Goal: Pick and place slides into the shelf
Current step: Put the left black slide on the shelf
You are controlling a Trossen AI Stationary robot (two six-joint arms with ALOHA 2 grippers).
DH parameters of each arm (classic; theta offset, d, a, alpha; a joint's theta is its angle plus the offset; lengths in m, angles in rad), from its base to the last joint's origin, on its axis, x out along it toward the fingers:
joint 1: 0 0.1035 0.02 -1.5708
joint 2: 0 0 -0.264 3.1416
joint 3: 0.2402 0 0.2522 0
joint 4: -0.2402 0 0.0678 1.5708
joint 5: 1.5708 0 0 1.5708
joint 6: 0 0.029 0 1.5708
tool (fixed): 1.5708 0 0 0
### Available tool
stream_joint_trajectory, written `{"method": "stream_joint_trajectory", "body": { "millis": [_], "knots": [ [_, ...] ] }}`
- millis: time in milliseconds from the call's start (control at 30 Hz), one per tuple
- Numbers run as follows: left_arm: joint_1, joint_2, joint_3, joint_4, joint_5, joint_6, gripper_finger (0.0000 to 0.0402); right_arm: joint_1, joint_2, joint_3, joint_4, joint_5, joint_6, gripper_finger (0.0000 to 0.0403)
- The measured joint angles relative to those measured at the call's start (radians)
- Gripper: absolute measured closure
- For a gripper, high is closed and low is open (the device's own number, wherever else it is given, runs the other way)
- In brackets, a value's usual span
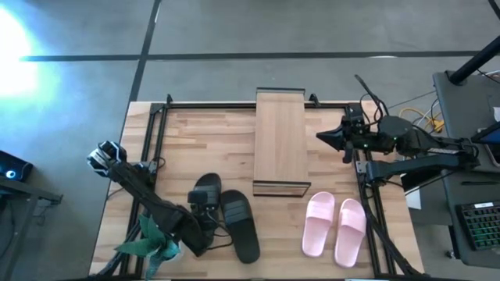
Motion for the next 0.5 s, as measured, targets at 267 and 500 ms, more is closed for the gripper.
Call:
{"method": "stream_joint_trajectory", "body": {
  "millis": [267, 500],
  "knots": [
    [0.002, 0.0, 0.018, 0.002, 0.017, -0.012, 0.0402, 0.0, -0.012, 0.0, -0.029, 0.0, 0.0, 0.0394],
    [0.007, 0.0, -0.004, 0.012, 0.065, -0.025, 0.0402, 0.0, -0.023, 0.0, -0.05, 0.0, 0.012, 0.0394]
  ]
}}
